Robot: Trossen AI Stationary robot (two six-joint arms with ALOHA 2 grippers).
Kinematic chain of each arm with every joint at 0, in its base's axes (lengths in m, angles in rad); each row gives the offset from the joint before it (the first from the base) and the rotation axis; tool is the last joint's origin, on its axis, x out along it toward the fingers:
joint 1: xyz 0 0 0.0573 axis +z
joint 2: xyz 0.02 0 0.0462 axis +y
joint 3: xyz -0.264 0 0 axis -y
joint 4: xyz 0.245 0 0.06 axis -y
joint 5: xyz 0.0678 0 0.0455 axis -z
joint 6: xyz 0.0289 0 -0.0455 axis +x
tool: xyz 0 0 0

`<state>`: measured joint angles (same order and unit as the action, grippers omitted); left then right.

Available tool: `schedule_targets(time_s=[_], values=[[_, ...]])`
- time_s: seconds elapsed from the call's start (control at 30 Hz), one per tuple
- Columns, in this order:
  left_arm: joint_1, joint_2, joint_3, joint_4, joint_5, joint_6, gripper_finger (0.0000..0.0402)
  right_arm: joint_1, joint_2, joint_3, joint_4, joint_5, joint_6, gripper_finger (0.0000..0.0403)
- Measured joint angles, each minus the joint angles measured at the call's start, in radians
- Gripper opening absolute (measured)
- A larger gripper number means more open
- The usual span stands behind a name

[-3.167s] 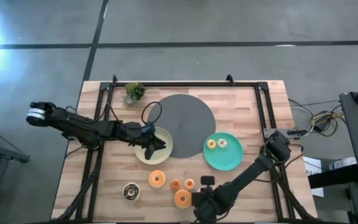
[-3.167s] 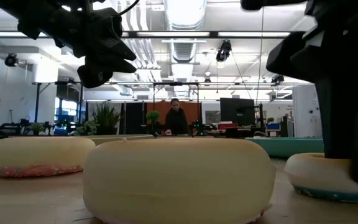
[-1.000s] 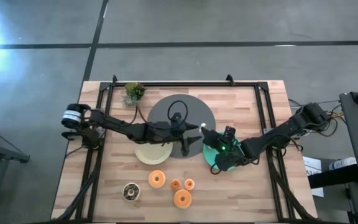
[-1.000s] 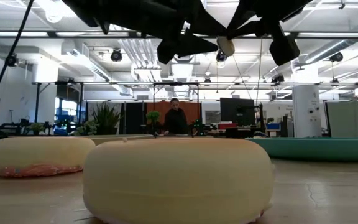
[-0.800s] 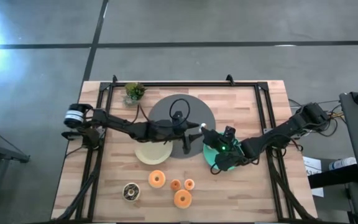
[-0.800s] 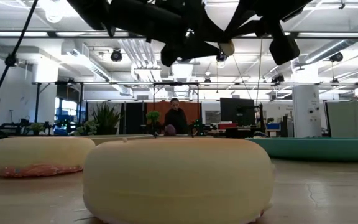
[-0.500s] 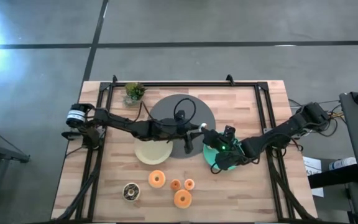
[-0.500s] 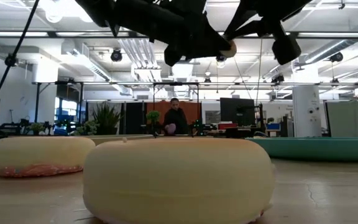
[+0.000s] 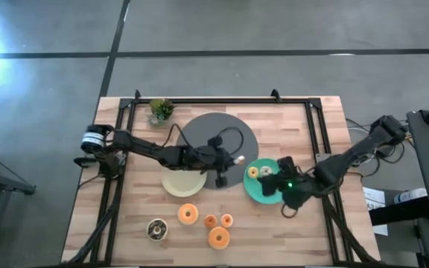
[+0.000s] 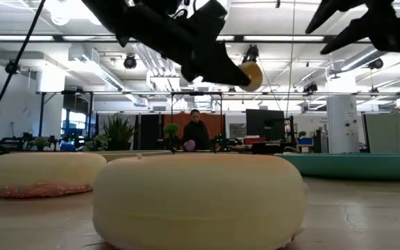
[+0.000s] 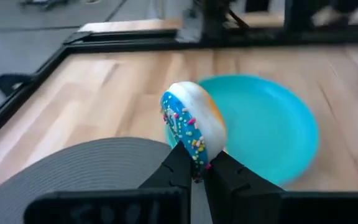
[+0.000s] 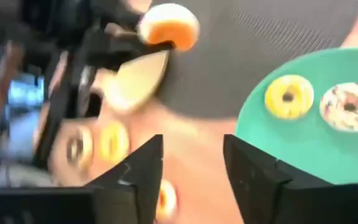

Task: Pick & Place donuts
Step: Put the small blue donut on the green plate

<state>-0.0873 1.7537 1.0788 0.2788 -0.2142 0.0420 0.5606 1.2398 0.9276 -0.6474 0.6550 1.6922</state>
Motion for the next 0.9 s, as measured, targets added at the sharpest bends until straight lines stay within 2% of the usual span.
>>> schedule_targets(time_s=[0.1, 0.23, 0.33, 0.53, 0.67, 0.77, 0.9], values=[[-0.035, 0.043, 0.024, -0.003, 0.014, 0.092, 0.0003, -0.003, -0.049, 0.0, -0.038, -0.017, -0.029, 0.0174], [-0.07, 0.124, 0.077, -0.009, -0.014, 0.153, 0.0003, 0.003, -0.12, 0.0, -0.169, 0.099, 0.12, 0.0173], [-0.096, 0.206, 0.146, -0.015, -0.086, 0.215, 0.0003, 0.003, -0.158, 0.0, -0.189, 0.147, 0.139, 0.0172], [-0.103, 0.36, 0.374, -0.223, -0.132, 0.376, 0.0003, 0.003, -0.179, 0.0, -0.183, 0.164, 0.135, 0.0171], [-0.106, 0.431, 0.506, -0.368, -0.163, 0.403, 0.0003, 0.005, -0.179, 0.0, -0.171, 0.177, 0.135, 0.0171], [-0.105, 0.452, 0.557, -0.415, -0.166, 0.405, 0.0003, 0.006, -0.185, 0.0, -0.161, 0.189, 0.123, 0.0171], [-0.105, 0.473, 0.56, -0.433, -0.169, 0.43, 0.0003, 0.012, -0.212, 0.0, -0.165, 0.226, 0.104, 0.0171]])
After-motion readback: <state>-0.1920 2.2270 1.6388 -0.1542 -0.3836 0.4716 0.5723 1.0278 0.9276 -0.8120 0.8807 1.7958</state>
